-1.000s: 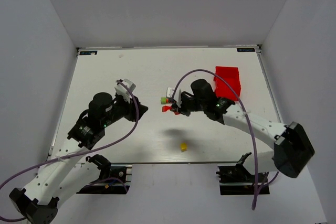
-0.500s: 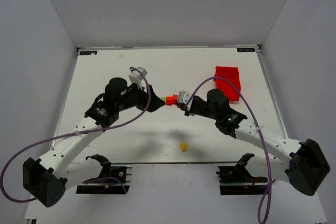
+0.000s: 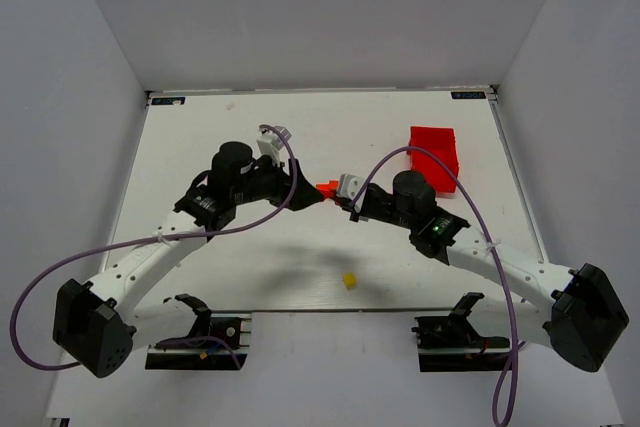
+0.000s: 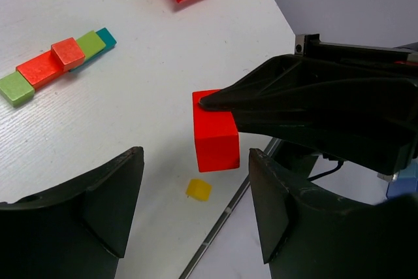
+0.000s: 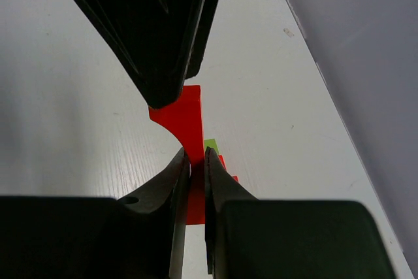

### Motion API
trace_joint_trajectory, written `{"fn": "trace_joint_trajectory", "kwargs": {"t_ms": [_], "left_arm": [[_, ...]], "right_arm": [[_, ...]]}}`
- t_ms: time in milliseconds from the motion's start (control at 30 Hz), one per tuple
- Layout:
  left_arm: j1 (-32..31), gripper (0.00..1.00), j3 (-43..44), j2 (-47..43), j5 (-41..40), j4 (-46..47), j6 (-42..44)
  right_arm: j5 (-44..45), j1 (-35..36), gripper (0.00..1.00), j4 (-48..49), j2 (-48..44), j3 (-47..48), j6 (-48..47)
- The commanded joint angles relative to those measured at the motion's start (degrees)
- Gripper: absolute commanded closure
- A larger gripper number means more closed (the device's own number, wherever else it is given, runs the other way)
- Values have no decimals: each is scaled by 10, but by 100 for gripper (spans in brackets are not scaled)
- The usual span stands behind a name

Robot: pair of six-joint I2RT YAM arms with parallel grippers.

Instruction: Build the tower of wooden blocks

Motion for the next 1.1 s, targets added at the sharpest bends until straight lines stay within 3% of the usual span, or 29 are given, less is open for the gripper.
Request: {"fn": "trace_joint_trajectory", "kwargs": {"t_ms": [0,333,600,733,1067], "left_arm": [[-2,25,23,8,24,18,-6],[-2,34,28,19,46,28,-11],[-2,61,28,37,76,40,-17],[-2,64,33,47,88,40,-17],[-2,97,51,58,100,21,-11]], "right_arm": [[5,6,100,37,1,11,2],[-1,6,100,34,2,12,1],[0,6,100,33,7,13,3],[1,7,100,34,6,12,4],[5,5,100,35,6,12,6]]}}
